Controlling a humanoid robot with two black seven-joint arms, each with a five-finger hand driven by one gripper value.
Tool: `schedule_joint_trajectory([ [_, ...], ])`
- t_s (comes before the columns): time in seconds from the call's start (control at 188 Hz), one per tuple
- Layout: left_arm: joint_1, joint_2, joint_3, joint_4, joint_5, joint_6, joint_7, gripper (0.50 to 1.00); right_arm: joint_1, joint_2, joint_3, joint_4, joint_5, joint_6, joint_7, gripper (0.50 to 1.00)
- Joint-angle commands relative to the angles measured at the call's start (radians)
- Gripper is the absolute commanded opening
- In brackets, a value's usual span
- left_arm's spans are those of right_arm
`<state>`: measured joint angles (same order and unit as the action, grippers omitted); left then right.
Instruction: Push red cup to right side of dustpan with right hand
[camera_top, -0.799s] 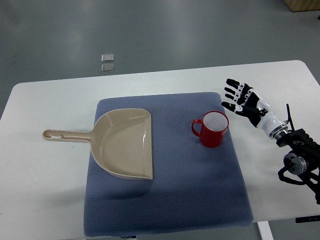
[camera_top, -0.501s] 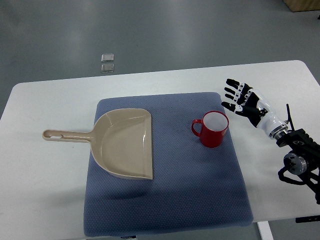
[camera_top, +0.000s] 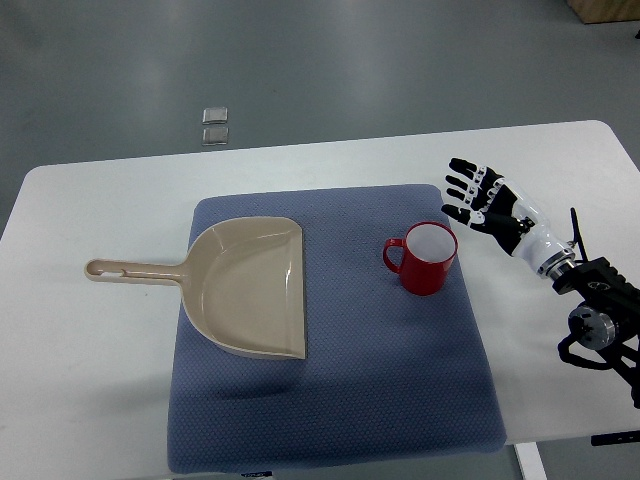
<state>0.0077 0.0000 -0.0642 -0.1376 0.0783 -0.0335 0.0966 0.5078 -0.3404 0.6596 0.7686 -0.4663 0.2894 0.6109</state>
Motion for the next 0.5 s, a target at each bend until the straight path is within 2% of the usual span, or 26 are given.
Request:
schedule_joint_trajectory([
  [0.0,0.000,0.000,0.000,0.000,-0.002,0.000,0.000,1.000,0.000,0.001,0.000,0.000,0.000,-0.001,0.000,0.921],
  [0.277,0.000,0.000,0.000,0.000,0.000,0.000,0.000,1.000,0.000,-0.009,-0.002,0.001,0.000,0.007,0.000,0.921],
  [0.496,0.000,0.000,0.000,0.000,0.000,0.000,0.000,1.000,-0.002,-0.065,-0.003,0.000,-0.005,0.137,0.000,0.919],
])
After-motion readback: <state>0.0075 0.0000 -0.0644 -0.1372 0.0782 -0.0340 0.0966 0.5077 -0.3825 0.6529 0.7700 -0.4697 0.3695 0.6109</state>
